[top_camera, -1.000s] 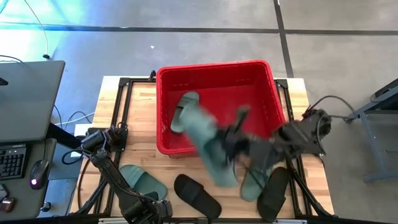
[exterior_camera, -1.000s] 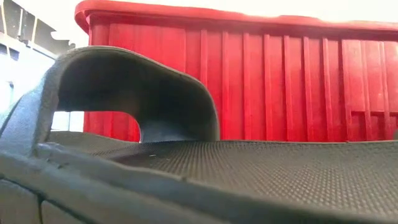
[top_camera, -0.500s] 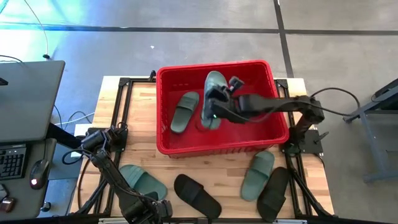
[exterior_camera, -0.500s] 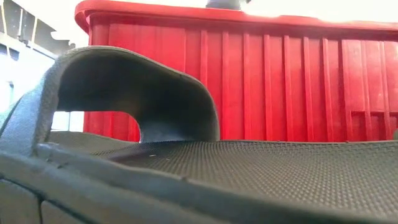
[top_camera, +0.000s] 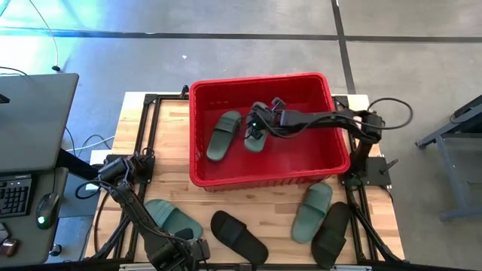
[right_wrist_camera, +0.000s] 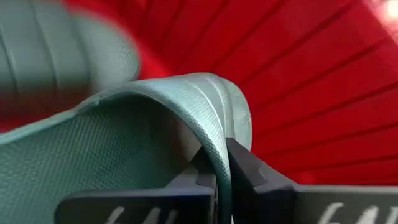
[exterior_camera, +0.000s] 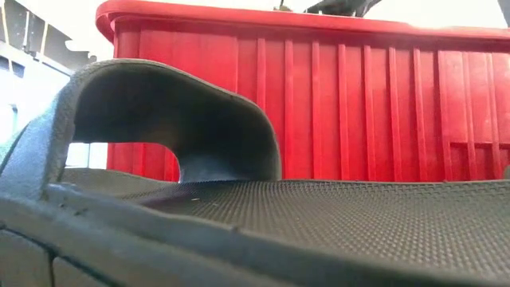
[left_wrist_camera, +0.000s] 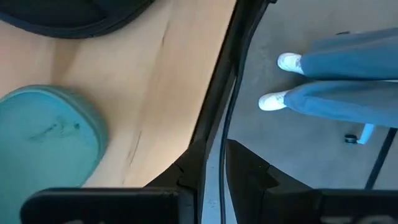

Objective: Pick and place slides into bin
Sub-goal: Put the green slipper into the red bin

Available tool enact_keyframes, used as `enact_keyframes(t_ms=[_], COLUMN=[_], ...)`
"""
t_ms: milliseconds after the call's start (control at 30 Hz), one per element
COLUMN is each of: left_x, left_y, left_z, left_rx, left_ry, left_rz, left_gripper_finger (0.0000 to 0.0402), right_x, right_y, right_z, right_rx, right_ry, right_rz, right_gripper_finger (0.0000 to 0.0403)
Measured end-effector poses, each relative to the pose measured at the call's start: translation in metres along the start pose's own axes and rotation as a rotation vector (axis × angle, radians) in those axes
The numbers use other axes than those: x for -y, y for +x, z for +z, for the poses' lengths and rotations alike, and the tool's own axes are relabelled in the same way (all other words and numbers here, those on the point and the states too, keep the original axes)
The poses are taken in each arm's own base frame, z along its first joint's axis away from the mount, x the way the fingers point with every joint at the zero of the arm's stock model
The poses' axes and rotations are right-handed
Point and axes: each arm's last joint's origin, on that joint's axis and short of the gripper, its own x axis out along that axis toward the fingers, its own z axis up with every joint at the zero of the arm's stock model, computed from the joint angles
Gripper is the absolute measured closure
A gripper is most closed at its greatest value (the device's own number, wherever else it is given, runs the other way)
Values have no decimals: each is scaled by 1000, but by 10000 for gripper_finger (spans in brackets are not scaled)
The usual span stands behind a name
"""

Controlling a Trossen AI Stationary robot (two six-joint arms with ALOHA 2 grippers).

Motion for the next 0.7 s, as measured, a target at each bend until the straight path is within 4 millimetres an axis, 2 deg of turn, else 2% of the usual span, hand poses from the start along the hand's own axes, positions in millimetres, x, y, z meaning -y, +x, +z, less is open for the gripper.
enact_keyframes(t_ms=[167, 367, 500, 700], left_x=[-3, -4, -3, -2], left_y=[0, 0, 0, 0], left_z=[-1, -1, -1, -1], left_rx=[-9, -13, -11, -8], left_ry=[4, 5, 0, -1], left_rz=[27, 37, 29, 21], left_gripper_finger=[353, 353, 353, 353], right_x=[-13, -27, -27, -23], right_y=[34, 60, 67, 68], right_z=[-12, -12, -13, -10], right_rx=[-71, -25, -24, -33], right_ry=[-90, -152, -178, -161], right_rz=[11, 177, 209, 152], right_gripper_finger=[403, 403, 403, 402])
